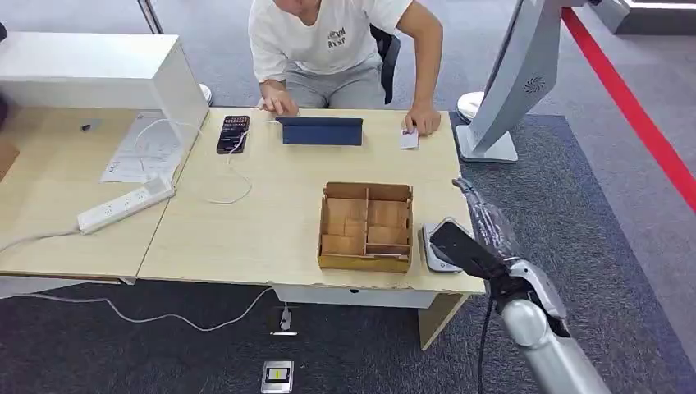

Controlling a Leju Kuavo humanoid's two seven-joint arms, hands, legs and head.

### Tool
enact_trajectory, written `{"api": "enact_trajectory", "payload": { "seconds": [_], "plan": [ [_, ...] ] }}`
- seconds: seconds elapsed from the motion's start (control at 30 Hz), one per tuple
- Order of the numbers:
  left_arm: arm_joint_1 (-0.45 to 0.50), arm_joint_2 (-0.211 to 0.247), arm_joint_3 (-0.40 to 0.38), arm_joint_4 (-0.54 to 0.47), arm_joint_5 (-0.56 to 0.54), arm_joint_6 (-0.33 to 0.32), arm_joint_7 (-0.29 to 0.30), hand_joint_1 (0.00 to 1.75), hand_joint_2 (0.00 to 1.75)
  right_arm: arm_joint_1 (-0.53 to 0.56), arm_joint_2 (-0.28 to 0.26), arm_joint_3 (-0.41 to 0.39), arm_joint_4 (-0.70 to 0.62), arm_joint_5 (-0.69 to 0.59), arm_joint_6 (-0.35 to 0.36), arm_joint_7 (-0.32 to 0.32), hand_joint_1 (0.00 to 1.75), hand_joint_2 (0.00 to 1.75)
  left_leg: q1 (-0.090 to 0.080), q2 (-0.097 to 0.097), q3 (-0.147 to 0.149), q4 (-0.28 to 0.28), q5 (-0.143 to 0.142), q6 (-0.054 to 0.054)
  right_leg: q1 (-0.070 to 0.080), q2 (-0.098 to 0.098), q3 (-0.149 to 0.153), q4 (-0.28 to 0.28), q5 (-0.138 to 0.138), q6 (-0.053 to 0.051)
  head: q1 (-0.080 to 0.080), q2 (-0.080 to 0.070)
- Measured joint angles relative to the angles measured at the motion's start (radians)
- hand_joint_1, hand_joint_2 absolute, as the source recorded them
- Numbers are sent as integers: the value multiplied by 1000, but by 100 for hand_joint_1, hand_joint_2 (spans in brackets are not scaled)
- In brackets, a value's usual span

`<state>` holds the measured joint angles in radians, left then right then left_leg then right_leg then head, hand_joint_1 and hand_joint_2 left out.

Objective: Pass the card to the sensor for recognition and then transmit it.

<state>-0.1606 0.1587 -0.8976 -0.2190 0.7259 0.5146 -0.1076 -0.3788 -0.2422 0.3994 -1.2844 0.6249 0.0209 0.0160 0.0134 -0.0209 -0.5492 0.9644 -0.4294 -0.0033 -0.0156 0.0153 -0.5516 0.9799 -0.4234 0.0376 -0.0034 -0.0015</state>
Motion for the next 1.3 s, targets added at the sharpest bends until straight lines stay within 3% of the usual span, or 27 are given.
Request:
{"api": "enact_trajectory", "payload": {
  "seconds": [0.33,1.0,1.3],
  "plan": [
    [-2,-4,0,0,0,0,-3,0,0,11,35,45,22,22,-40,6,0,175,0,0,0,0,0,0,0,0,0,0,0,0,0,0],
    [-2,-1,0,9,-14,0,-33,0,0,23,34,116,-38,156,-35,55,0,175,0,0,0,0,0,0,0,0,0,0,0,0,0,0],
    [-2,-1,0,10,-14,0,-39,0,0,25,38,158,-69,140,-1,13,0,175,0,0,0,0,0,0,0,0,0,0,0,0,0,0]
  ]
}}
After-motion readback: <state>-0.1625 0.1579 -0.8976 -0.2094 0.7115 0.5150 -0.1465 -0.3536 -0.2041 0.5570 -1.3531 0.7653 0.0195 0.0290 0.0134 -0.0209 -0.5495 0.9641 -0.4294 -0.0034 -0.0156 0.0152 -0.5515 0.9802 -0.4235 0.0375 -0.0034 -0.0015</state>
